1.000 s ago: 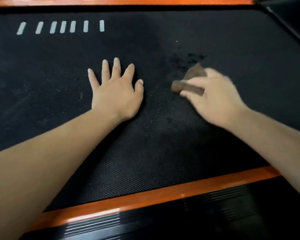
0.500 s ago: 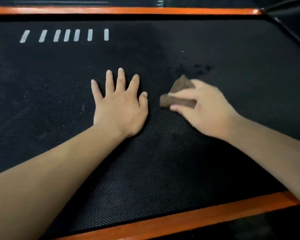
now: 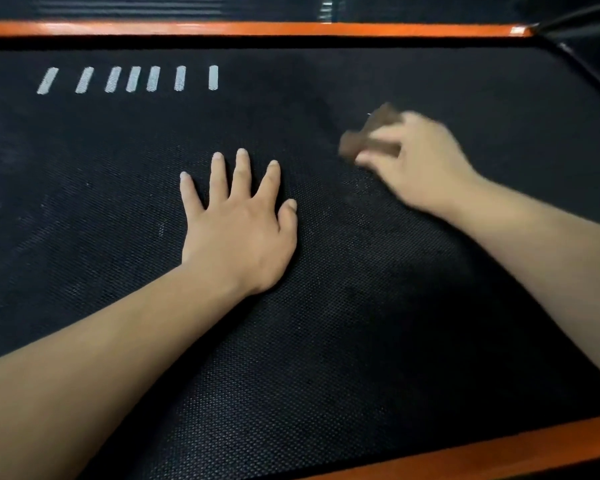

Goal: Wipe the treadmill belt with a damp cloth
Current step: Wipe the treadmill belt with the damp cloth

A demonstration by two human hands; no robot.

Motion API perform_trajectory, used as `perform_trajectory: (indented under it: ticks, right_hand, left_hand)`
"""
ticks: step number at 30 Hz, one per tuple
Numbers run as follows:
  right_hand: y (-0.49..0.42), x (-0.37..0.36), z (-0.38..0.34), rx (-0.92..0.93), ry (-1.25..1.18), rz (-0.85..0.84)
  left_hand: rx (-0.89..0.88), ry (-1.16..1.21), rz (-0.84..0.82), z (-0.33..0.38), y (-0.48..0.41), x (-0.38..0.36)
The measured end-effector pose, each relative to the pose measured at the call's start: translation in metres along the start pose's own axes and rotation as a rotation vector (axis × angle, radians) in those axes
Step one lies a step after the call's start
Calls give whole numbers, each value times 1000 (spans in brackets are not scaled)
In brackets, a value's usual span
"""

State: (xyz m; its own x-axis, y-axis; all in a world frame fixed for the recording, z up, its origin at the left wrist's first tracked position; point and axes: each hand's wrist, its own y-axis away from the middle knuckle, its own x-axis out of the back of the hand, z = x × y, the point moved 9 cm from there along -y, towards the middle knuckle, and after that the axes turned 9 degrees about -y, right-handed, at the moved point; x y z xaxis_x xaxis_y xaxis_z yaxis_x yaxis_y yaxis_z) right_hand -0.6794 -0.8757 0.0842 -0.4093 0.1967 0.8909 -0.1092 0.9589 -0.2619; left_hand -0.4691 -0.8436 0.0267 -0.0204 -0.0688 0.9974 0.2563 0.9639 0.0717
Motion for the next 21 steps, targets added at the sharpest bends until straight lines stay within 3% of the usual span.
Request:
perform_trajectory:
  ticks: [2, 4, 9, 11, 15, 19, 21]
  right_hand:
    - [-28, 12, 38, -200, 1, 118]
    - [-32, 6, 38, -240, -1, 129]
    - [24, -17, -33, 85, -156, -144]
    - [-1, -11, -16, 106, -66, -99]
    - [-57, 8, 47, -223, 0, 125]
    - [-25, -24, -22, 24, -152, -38]
    - [-22, -26, -30, 101, -117, -115]
  left_hand:
    - [-16, -8, -23, 0, -2, 3]
    - [-38, 12, -9, -1, -12, 9]
    - [11, 62, 45, -6, -32, 9]
    - [12, 25, 39, -5, -34, 4]
    - [-3, -2, 26, -3, -32, 3]
    - [-22, -39, 17, -2, -32, 2]
    - [-19, -34, 14, -3, -32, 3]
